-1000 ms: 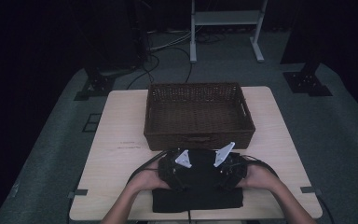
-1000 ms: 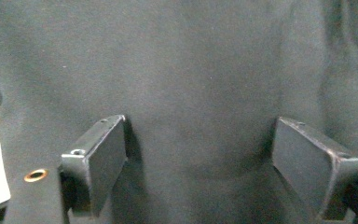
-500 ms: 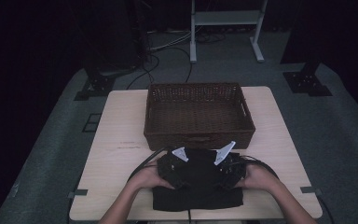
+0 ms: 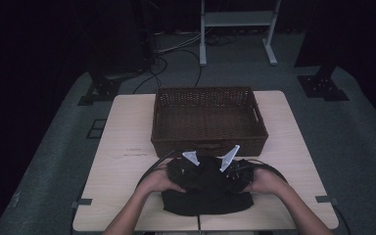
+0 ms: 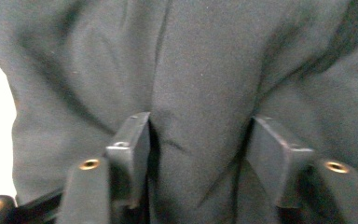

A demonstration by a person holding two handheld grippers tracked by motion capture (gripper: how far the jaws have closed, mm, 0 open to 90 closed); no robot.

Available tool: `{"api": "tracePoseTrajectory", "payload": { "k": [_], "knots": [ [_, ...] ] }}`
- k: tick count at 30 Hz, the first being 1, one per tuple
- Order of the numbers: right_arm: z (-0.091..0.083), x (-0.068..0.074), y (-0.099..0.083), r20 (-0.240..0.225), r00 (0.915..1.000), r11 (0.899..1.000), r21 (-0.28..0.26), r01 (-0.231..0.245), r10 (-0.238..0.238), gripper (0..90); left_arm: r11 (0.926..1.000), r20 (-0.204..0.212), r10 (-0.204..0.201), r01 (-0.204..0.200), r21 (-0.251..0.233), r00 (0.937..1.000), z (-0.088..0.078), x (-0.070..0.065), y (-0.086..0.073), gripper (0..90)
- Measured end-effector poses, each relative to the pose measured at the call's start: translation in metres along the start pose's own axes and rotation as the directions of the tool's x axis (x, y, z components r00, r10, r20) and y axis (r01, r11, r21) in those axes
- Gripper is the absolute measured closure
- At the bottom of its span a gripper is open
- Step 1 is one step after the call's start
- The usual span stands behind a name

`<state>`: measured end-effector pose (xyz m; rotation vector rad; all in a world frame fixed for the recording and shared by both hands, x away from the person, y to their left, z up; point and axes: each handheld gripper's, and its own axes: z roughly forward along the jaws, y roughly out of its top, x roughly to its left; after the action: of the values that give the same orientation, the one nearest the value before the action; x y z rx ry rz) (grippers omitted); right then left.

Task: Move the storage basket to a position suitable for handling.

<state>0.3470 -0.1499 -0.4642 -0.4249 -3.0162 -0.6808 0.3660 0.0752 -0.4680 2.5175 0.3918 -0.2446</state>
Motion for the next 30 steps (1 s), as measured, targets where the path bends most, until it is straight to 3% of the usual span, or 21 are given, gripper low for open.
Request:
{"api": "tracePoseTrajectory", "payload": {
  "k": [7, 12, 16, 23, 30],
  "knots": [
    [0.000, -0.001, 0.008, -0.017, 0.9999, 0.999, 0.037, -0.001, 0.001, 53.8, 0.9990, 0.016, 0.021, -0.022, 0.040, 0.9997, 0.001, 0.000, 0.007, 51.5],
    [-0.002, 0.003, 0.004, -0.006, 1.0000, 1.000, -0.002, 0.004, -0.004, 64.5, 0.9981, 0.003, 0.060, -0.060, 0.017, 0.9982, -0.001, -0.008, 0.004, 56.6],
    [-0.004, 0.009, 0.001, 0.027, 0.9992, 0.999, -0.027, 0.031, -0.030, 69.8, 0.9951, -0.043, 0.096, -0.097, -0.019, 0.9945, -0.004, -0.016, -0.001, 65.2],
    [-0.011, 0.014, 0.000, 0.011, 0.9984, 0.997, -0.042, 0.057, -0.056, 72.1, 0.9892, -0.078, 0.145, -0.147, -0.009, 0.9863, -0.009, -0.026, 0.000, 69.8],
    [-0.026, 0.017, 0.002, 0.028, 0.9961, 0.994, -0.068, 0.085, -0.084, 72.4, 0.9847, -0.101, 0.172, -0.174, -0.010, 0.9798, -0.021, -0.033, 0.007, 71.1]
  ]
}}
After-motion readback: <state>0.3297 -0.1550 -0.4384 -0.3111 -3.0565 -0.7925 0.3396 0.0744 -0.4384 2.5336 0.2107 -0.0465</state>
